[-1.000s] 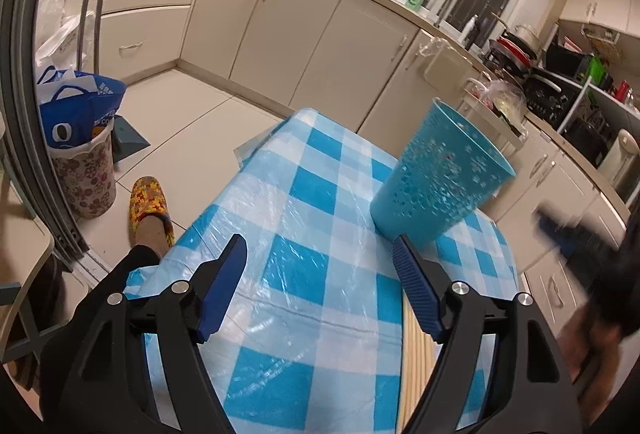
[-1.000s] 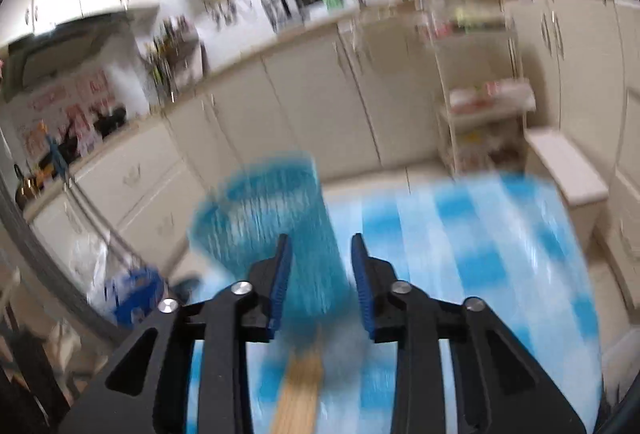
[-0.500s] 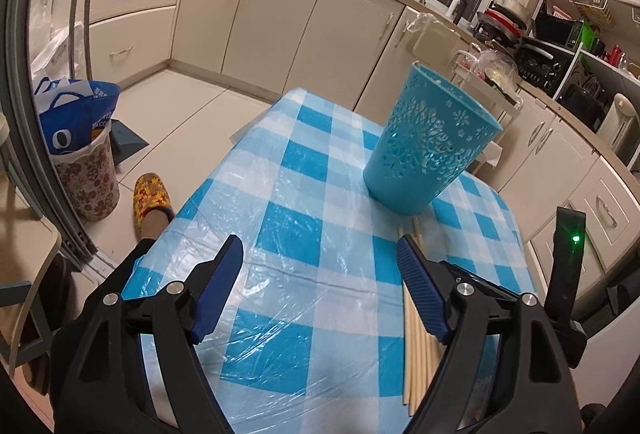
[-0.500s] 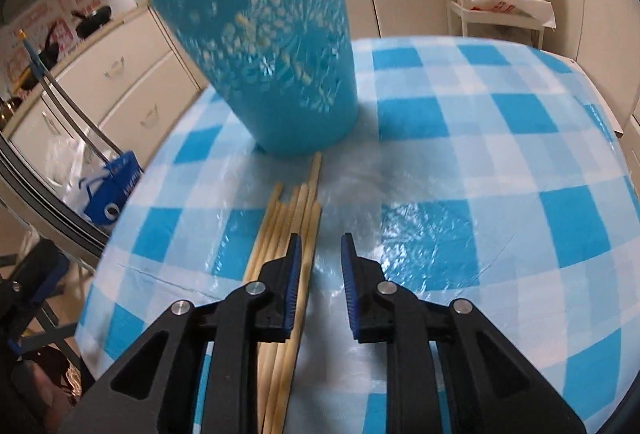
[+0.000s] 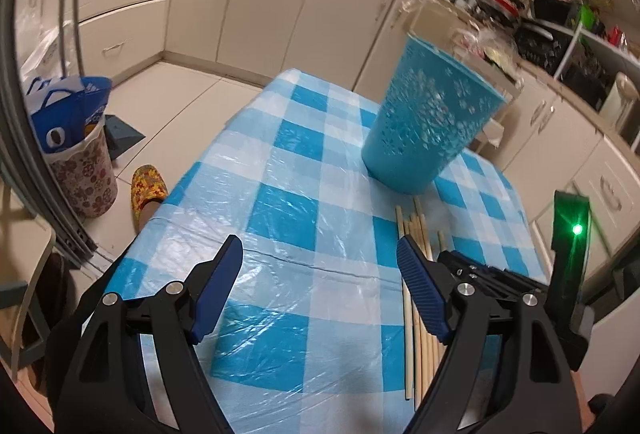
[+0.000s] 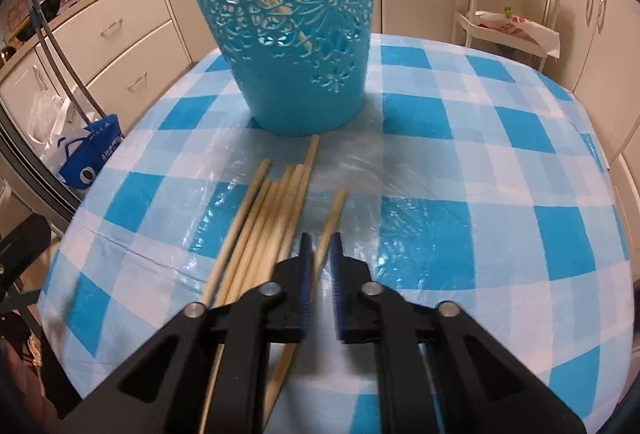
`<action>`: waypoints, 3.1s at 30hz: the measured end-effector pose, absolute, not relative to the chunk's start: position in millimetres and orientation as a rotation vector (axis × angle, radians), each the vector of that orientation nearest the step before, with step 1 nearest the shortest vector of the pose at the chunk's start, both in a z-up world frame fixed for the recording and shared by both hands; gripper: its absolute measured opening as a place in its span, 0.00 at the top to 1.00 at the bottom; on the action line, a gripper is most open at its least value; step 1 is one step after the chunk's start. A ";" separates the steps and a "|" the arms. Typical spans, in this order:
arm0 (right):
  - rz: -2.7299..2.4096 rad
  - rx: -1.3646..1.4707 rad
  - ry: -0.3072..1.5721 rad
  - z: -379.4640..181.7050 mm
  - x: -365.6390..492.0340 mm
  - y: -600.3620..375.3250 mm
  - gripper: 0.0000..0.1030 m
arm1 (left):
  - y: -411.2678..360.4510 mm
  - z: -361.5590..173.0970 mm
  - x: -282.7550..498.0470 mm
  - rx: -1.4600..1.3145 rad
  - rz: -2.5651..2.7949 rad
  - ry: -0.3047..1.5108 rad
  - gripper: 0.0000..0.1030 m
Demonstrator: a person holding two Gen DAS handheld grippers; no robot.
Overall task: Organize utensils
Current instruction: 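Grasp another wooden stick with the left gripper while the right grasps one, then drop the left gripper's stick into the teal cup while the right holds its stick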
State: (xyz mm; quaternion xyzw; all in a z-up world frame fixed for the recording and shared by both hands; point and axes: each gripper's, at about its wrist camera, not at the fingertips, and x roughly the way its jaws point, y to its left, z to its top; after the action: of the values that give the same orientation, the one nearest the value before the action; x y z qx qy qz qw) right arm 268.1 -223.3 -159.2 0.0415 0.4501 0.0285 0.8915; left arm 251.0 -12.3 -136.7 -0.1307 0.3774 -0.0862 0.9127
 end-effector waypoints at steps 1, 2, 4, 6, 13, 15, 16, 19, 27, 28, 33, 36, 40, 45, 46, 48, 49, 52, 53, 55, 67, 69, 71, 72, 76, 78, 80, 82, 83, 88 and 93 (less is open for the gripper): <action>0.057 0.086 0.934 -159.4 267.9 -225.3 0.92 | -19.0 -137.9 254.9 -0.239 -0.183 0.790 0.27; 0.056 0.089 0.934 -159.4 267.7 -228.0 0.92 | -26.0 -139.6 259.5 -0.209 -0.189 0.803 0.27; 0.057 0.097 0.932 -159.4 267.1 -232.7 0.93 | -39.4 -144.2 269.2 -0.157 -0.201 0.831 0.27; 0.068 0.117 0.926 -160.0 265.8 -238.9 0.93 | -56.5 -150.3 280.4 -0.095 -0.219 0.862 0.27; 0.110 0.215 0.923 -162.1 266.1 -252.6 0.93 | -100.5 -166.7 304.4 0.074 -0.242 0.928 0.27; 0.117 0.232 0.922 -162.6 266.1 -254.7 0.93 | -105.6 -171.3 309.4 0.101 -0.232 0.944 0.27; 0.120 0.239 0.922 -162.8 266.2 -255.5 0.93 | -107.9 -173.8 311.4 0.110 -0.228 0.953 0.27; 0.128 0.255 0.922 -163.2 266.5 -257.6 0.93 | -112.8 -177.5 314.2 0.139 -0.221 0.962 0.27; 0.132 0.266 0.921 -163.3 265.7 -259.0 0.93 | -115.1 -178.4 320.1 0.169 -0.215 0.972 0.27; 0.132 0.265 0.921 -163.3 265.7 -259.0 0.93 | -115.7 -178.0 321.8 0.171 -0.220 0.971 0.29; 0.142 0.241 0.924 -163.3 267.2 -255.6 0.93 | -121.1 -175.1 327.1 0.172 -0.271 0.962 0.63; 0.168 0.205 0.938 -162.1 270.9 -250.8 0.93 | -116.3 -173.8 330.9 0.147 -0.276 0.961 0.89; 0.171 0.153 0.955 -160.5 276.9 -247.4 0.93 | -97.6 -173.9 333.4 0.064 -0.265 0.969 0.93; 0.159 0.125 0.981 -159.3 281.6 -245.0 0.93 | -92.9 -172.9 335.0 0.044 -0.266 0.993 0.91; 0.154 0.110 0.981 -159.1 281.5 -243.1 0.93 | -93.9 -172.5 336.5 0.044 -0.268 0.997 0.90; 0.146 0.088 0.979 -159.3 280.9 -240.4 0.93 | -96.2 -172.6 340.1 0.055 -0.266 0.997 0.88; 0.144 0.084 0.978 -159.4 280.6 -239.9 0.93 | -97.5 -172.5 341.2 0.063 -0.266 0.996 0.88; 0.145 0.120 0.977 -159.9 279.8 -244.6 0.94 | -99.5 -172.4 342.5 0.076 -0.273 0.991 0.93; 0.142 0.132 0.974 -160.0 278.9 -246.8 0.94 | -98.4 -172.6 342.7 0.069 -0.281 0.995 0.95; 0.139 0.147 0.969 -160.3 277.5 -249.6 0.94 | -97.4 -172.1 341.5 0.069 -0.281 0.993 0.95; 0.137 0.134 0.953 -161.1 276.0 -247.8 0.94 | -104.5 -172.9 339.4 0.117 -0.268 0.985 0.94; 0.132 0.144 0.943 -161.6 274.5 -248.2 0.94 | -104.3 -172.6 338.7 0.120 -0.275 0.978 0.95; 0.134 0.174 0.941 -162.0 274.4 -251.2 0.94 | -103.1 -171.9 336.8 0.112 -0.287 0.974 0.95; 0.140 0.194 0.940 -162.5 274.5 -253.9 0.94 | -102.3 -170.1 334.6 0.109 -0.288 0.964 0.95; 0.170 0.267 0.939 -164.5 274.9 -264.0 0.94 | -98.1 -156.3 324.4 0.086 -0.293 0.907 0.95; 0.180 0.290 0.938 -165.3 275.1 -266.8 0.94 | -94.9 -147.0 320.0 0.061 -0.305 0.874 0.95; 0.182 0.295 0.938 -165.1 274.9 -266.8 0.94 | -91.3 -136.9 315.3 0.038 -0.321 0.837 0.95; 0.179 0.288 0.938 -164.6 274.8 -265.3 0.94 | -85.0 -123.9 308.5 0.001 -0.343 0.784 0.95; 0.175 0.281 0.938 -164.1 274.6 -264.1 0.94 | -81.4 -116.4 304.7 -0.018 -0.354 0.752 0.95; 0.164 0.254 0.937 -163.4 274.3 -260.4 0.94 | -62.3 -75.8 287.5 -0.115 -0.399 0.589 0.95; 0.163 0.254 0.937 -163.7 273.7 -260.0 0.94 | -46.6 -38.5 280.6 -0.183 -0.407 0.462 0.95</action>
State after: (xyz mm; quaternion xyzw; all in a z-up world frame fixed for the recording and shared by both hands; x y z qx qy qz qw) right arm 273.7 -260.0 -163.7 0.1218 0.4497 0.0784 0.8814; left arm 280.6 -46.6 -38.5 -0.0899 0.2272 -0.1998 0.9489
